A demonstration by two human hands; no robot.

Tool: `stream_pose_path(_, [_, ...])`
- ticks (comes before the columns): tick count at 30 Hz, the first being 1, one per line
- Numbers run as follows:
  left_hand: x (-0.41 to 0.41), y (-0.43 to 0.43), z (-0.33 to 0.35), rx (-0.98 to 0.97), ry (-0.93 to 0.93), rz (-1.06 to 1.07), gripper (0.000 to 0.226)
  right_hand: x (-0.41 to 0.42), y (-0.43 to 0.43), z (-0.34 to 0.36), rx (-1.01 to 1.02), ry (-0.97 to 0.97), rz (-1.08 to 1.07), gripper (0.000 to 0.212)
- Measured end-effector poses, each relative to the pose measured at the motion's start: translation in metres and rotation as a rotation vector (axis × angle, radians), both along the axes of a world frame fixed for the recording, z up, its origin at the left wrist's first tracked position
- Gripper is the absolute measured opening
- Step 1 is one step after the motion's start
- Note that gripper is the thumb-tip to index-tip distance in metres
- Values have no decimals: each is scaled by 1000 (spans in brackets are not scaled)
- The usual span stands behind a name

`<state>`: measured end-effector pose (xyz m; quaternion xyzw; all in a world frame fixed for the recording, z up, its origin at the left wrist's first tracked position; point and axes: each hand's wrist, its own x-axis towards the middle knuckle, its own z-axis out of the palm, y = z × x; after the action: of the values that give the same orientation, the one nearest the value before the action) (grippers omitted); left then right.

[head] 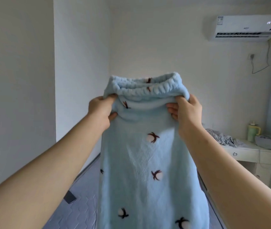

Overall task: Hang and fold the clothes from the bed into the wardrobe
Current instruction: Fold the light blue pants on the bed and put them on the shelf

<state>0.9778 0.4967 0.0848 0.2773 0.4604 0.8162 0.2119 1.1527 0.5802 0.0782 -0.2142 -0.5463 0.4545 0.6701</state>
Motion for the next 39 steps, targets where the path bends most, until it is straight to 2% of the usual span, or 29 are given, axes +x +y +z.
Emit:
stream_pose_path(4, [-53,47,-51,-293,21,-29,9,-58,52,-50,-259,-265,18,21])
stream_pose_path(7, [-102,79,-59,-441,31,-64,15,-106,86,-76,-295,-292,24,21])
stream_pose_path(8, [-111,86,-51,-410,56,-54,10,-112,91,-73,-247,-272,2,21])
stream_pose_path(13, [-165,96,22,-33,233,-77,20,-156,93,-5,12,-31,-41,17])
stream_pose_path(16, [-181,76,44,93,317,-91,22,-160,78,25,130,-53,-90,18])
stream_pose_path(21, [-194,37,40,76,369,-102,27,-164,41,22,165,-78,-103,19])
stream_pose_path(25, [-197,3,-7,-57,380,-115,27,-163,12,-20,107,-114,-116,18])
stream_pose_path(29, [-182,-29,-81,-259,324,-149,24,-150,-18,-93,-85,-165,-100,16])
stream_pose_path(34, [-146,-70,-191,-561,301,-202,11,-115,-58,-207,-331,-332,-113,21])
stream_pose_path(39, [-114,-110,-296,-828,307,-266,29,-75,-98,-311,-600,-465,-86,17])
